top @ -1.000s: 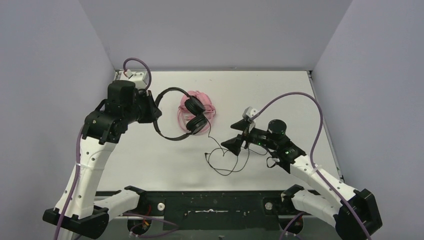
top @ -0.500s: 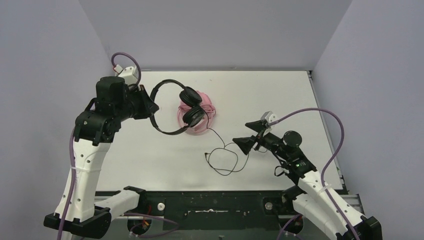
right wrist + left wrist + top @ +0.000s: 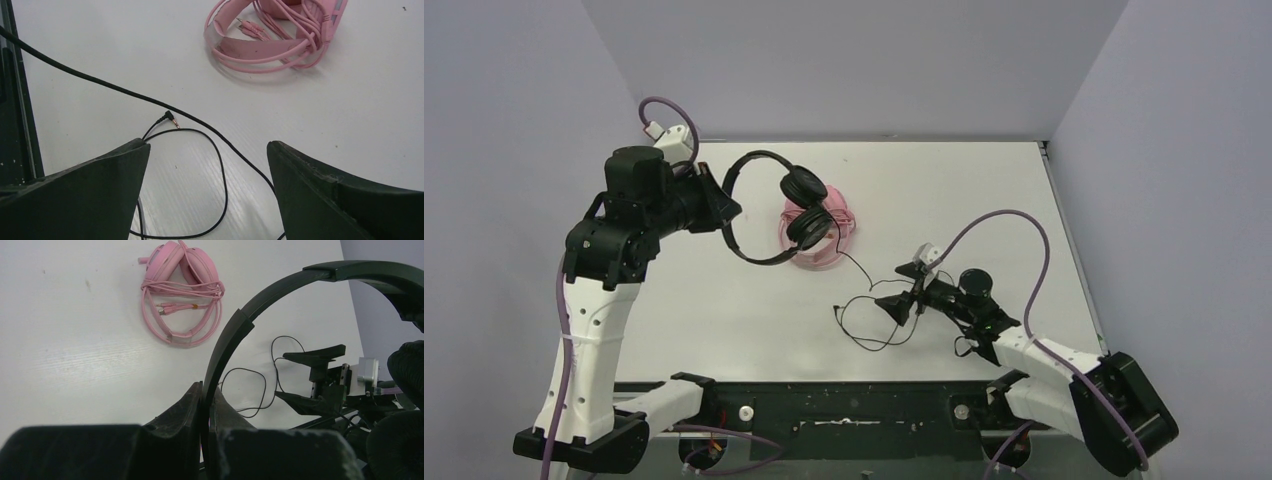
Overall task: Wrap the headphones
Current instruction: Wrap the headphones cable around the headphones.
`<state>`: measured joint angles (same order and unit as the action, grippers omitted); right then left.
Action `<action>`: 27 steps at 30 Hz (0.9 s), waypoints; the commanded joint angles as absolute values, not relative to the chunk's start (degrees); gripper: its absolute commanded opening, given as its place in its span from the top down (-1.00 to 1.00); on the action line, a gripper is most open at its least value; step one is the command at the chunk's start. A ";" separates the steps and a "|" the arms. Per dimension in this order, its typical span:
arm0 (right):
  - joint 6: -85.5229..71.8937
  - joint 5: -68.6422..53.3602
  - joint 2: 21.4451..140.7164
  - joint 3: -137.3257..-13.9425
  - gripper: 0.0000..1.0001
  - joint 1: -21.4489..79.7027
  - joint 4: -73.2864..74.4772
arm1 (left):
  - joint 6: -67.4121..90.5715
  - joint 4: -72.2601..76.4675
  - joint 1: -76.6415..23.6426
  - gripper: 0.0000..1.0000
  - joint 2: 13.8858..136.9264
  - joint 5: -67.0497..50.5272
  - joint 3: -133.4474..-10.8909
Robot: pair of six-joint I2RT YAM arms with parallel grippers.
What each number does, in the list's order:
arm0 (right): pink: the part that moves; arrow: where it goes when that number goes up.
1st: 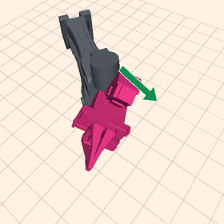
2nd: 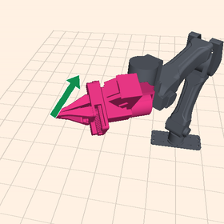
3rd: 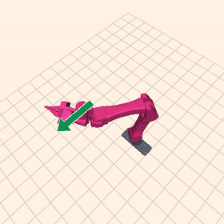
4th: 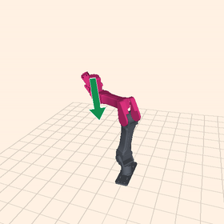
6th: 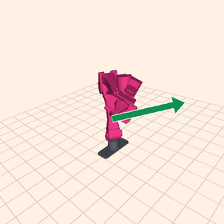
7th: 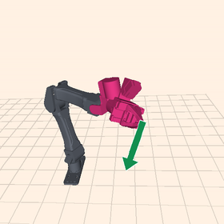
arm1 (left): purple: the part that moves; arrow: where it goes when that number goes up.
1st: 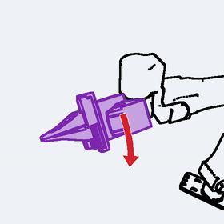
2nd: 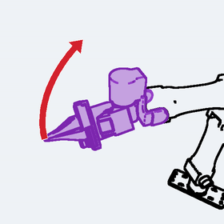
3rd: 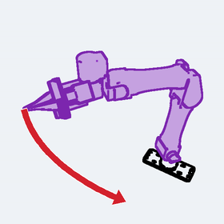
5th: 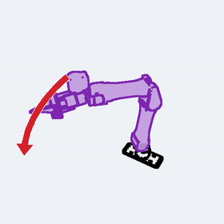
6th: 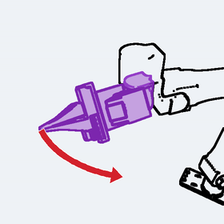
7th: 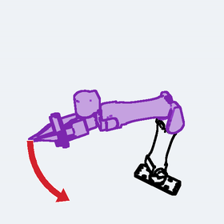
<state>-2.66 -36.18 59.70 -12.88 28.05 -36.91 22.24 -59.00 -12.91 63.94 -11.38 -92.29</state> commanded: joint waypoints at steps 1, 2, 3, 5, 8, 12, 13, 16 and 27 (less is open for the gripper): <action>6.97 -33.15 64.85 -16.05 -0.84 31.58 -46.43 | 22.12 -57.09 -12.31 1.00 63.79 -16.63 -95.41; 8.12 -33.10 66.05 -16.68 -0.84 31.85 -47.01 | 22.00 -57.19 -12.22 1.00 63.81 -17.14 -95.49; 8.84 -33.17 67.42 -17.22 -0.85 31.85 -47.83 | 21.91 -57.29 -12.19 1.00 63.81 -17.67 -95.53; 9.79 -32.67 69.14 -18.08 -0.82 31.92 -49.60 | 21.61 -57.37 -12.06 1.00 63.85 -18.84 -95.38; 9.44 -31.25 71.30 -19.45 -0.70 31.91 -51.74 | 21.31 -57.08 -11.87 1.00 64.21 -21.97 -94.91; 5.55 -31.55 74.95 -23.03 -0.24 32.00 -51.74 | 22.25 -55.12 -11.56 1.00 64.65 -26.68 -93.40; 4.17 -30.86 75.99 -23.79 -0.08 32.07 -52.41 | 22.51 -54.65 -11.51 1.00 64.75 -27.86 -93.04; 0.27 -26.76 77.59 -25.31 0.64 31.35 -54.07 | 22.70 -53.84 -11.42 1.00 64.96 -30.37 -91.89; -10.49 -19.88 84.69 -38.11 1.00 27.56 -38.76 | 25.36 -39.14 -11.34 1.00 63.24 -49.51 -81.58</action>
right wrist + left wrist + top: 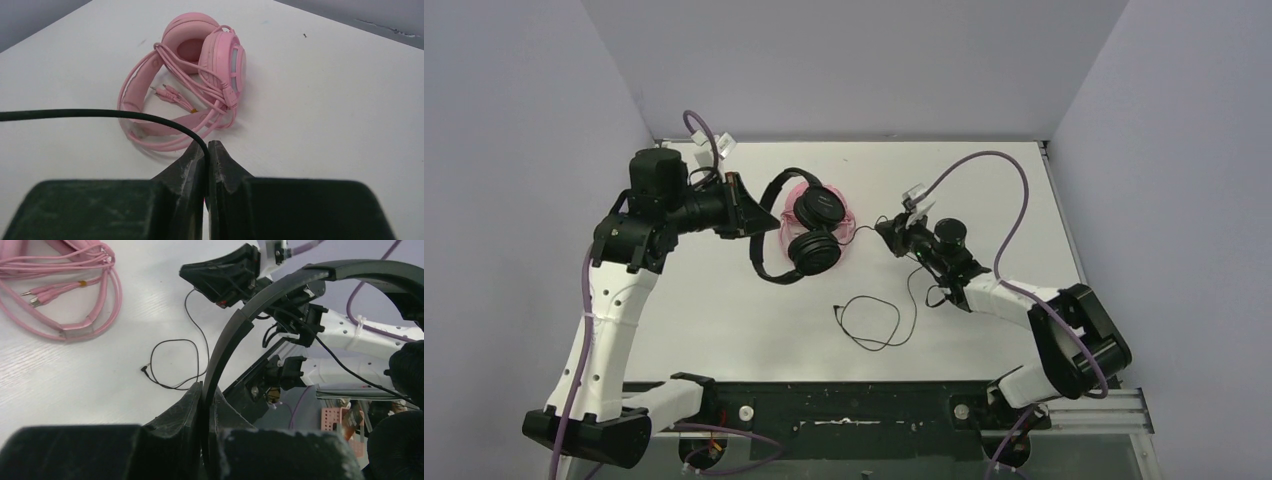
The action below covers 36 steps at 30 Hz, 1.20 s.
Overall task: Wrap the headphones
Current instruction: Wrap the headphones cable around the headphones.
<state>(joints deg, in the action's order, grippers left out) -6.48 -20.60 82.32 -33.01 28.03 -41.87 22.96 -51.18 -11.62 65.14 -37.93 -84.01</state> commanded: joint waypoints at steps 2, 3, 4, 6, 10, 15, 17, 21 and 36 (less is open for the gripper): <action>-12.29 -20.73 86.25 -39.91 1.00 26.94 -37.22 | 25.15 -36.51 -11.40 1.00 62.50 -51.35 -79.80; -13.68 -21.08 86.83 -40.69 1.00 26.62 -36.70 | 25.09 -35.47 -11.38 1.00 62.14 -51.90 -79.11; -14.88 -21.43 87.33 -41.76 1.00 26.48 -35.66 | 25.03 -34.59 -11.45 1.00 61.80 -52.04 -78.53; -16.00 -22.66 88.19 -44.18 1.00 26.92 -33.18 | 26.65 -31.82 -11.51 1.00 61.25 -51.93 -77.45; -18.73 -20.48 90.92 -47.52 1.00 30.19 -31.38 | 37.43 -19.31 -11.51 1.00 61.36 -51.90 -73.69; -23.83 -13.45 94.39 -49.65 1.00 37.17 -32.55 | 51.07 -6.86 -11.49 1.00 63.42 -46.80 -69.37; -25.73 -12.31 96.16 -51.22 1.00 39.50 -32.46 | 53.54 -5.20 -11.54 1.00 63.42 -41.50 -68.45; -26.24 -9.03 98.29 -55.97 1.00 43.55 -27.04 | 58.04 -1.17 -11.15 1.00 63.09 -34.42 -66.45; -19.68 -4.25 87.94 -53.73 1.00 57.09 -16.12 | 48.54 -10.05 -11.52 1.00 60.15 11.97 -68.22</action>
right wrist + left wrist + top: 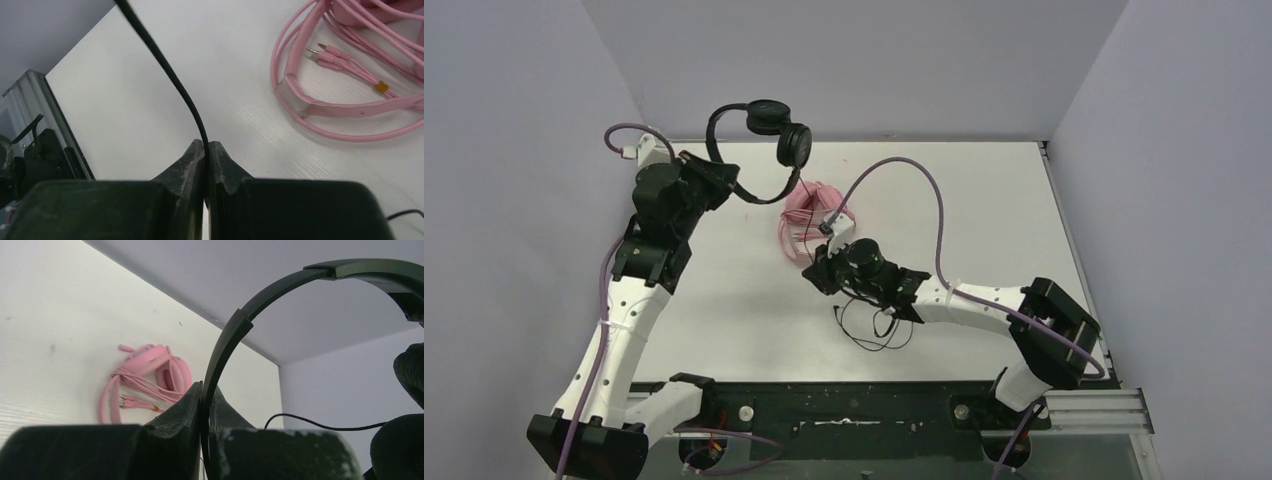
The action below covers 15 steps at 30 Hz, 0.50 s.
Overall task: Wrap the headphones
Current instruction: Wrap the headphones cable around the headphones.
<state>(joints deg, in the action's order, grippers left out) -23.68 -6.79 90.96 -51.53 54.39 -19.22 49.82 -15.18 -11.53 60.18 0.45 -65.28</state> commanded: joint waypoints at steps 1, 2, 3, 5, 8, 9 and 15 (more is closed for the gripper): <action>-19.50 -4.37 87.73 -54.10 1.00 57.32 -15.02 | 47.83 -9.54 -11.67 1.00 60.55 13.29 -68.75; -19.36 -4.24 87.13 -54.28 1.00 57.55 -13.83 | 46.69 -9.42 -12.04 1.00 60.94 14.72 -69.34; -19.18 -3.98 85.95 -54.27 1.00 57.92 -12.79 | 45.52 -9.48 -12.33 1.00 61.20 16.57 -69.76; -18.55 -3.17 84.23 -53.92 1.00 58.95 -11.42 | 44.36 -10.27 -12.59 1.00 61.26 20.78 -70.09; -17.68 -4.78 83.45 -54.81 1.00 60.61 -10.28 | 45.84 -10.27 -12.57 1.00 61.41 24.49 -69.68; -17.06 -4.64 83.68 -55.51 1.00 61.18 -9.58 | 47.09 -10.72 -12.57 1.00 61.70 25.39 -69.86; -13.81 -5.77 88.71 -60.55 1.00 62.72 -8.66 | 54.84 -13.53 -12.88 1.00 63.56 25.75 -71.55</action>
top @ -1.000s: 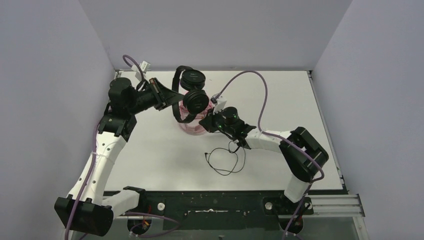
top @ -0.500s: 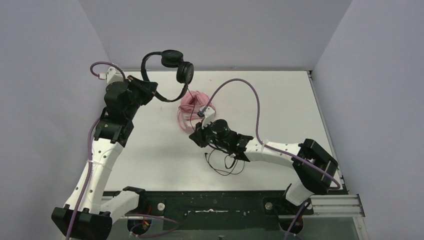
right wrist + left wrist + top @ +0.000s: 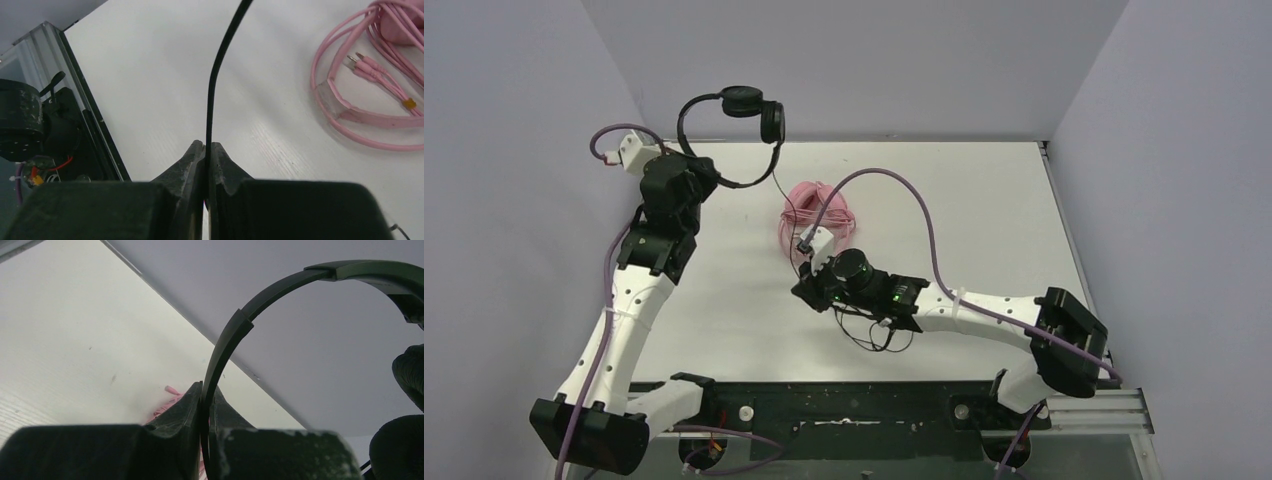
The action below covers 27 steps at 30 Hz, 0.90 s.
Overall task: Wrap the headphones
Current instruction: Wrap the headphones cable around the headphones.
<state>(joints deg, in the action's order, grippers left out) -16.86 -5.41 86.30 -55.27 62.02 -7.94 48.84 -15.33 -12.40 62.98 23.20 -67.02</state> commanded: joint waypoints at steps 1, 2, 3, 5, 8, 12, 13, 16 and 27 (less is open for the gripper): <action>-13.54 -6.08 90.08 -61.73 1.00 62.74 -8.43 | 55.88 -14.18 -12.87 1.00 63.67 25.50 -71.82; -13.41 -6.42 91.33 -63.07 1.00 62.72 -7.99 | 56.31 -14.20 -12.99 1.00 63.71 25.14 -71.74; -13.23 -7.55 92.57 -64.39 1.00 62.74 -7.61 | 56.41 -14.11 -13.15 1.00 63.72 25.05 -71.58; -13.19 -9.90 95.17 -67.23 1.00 62.80 -6.48 | 56.22 -14.52 -13.42 1.00 63.85 25.28 -71.51; -12.08 -11.14 97.76 -70.55 1.00 63.52 -4.15 | 57.43 -16.19 -13.39 1.00 64.04 24.56 -70.89; -9.77 -11.24 97.47 -72.26 1.00 65.24 -1.32 | 58.75 -16.02 -13.64 1.00 64.75 26.03 -68.37; -9.27 -11.59 97.02 -72.25 1.00 65.91 -1.02 | 58.89 -15.09 -13.67 1.00 65.27 26.57 -67.70; -9.09 -15.98 95.82 -72.29 1.00 67.02 -0.91 | 59.38 -15.27 -13.75 1.00 67.92 26.71 -68.00; -11.86 -17.48 91.80 -66.87 1.00 63.08 -3.17 | 60.26 -11.47 -13.97 1.00 65.72 17.77 -64.30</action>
<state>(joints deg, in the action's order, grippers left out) -10.50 -20.32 98.39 -69.54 65.98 -0.80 59.37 -20.08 -14.20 71.90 21.23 -65.98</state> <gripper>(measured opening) 0.042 0.031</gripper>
